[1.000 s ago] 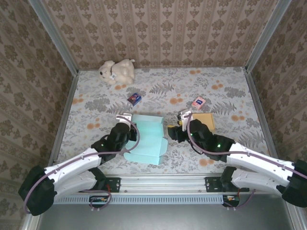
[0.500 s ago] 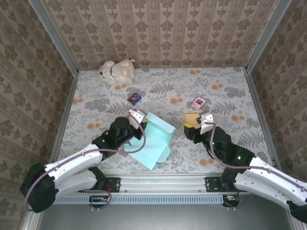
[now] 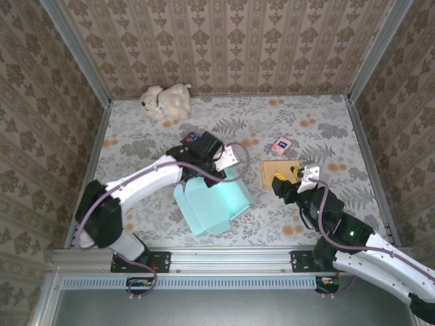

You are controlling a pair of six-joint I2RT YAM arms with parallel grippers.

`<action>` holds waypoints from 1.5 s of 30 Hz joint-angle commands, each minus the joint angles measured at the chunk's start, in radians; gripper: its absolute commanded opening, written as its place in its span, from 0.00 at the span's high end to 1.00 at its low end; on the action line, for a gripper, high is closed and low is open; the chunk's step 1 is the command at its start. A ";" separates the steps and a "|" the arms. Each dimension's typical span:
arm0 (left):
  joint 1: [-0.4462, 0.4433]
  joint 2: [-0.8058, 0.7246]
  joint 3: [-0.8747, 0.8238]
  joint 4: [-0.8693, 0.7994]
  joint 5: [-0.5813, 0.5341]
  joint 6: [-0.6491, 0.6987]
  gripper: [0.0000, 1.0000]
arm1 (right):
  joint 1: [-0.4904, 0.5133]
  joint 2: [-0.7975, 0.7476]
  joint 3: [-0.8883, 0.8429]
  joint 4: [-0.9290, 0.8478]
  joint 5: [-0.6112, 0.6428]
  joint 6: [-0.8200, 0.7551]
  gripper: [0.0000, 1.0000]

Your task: Fold the paper box

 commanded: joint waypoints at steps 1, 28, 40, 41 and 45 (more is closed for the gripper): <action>0.001 0.105 0.195 -0.457 -0.020 0.111 1.00 | -0.009 -0.010 -0.005 -0.002 0.024 0.017 0.39; -0.081 0.577 0.319 -0.429 -0.496 0.134 1.00 | -0.016 0.032 -0.009 0.004 0.003 0.038 0.39; -0.103 0.641 0.269 -0.299 -0.506 0.124 1.00 | -0.018 0.038 -0.011 0.007 0.003 0.041 0.39; -0.105 0.640 0.260 -0.284 -0.510 0.129 1.00 | -0.017 0.038 -0.012 0.007 0.003 0.043 0.39; -0.114 0.634 0.227 -0.209 -0.558 0.162 1.00 | -0.017 0.038 -0.011 0.004 0.003 0.046 0.39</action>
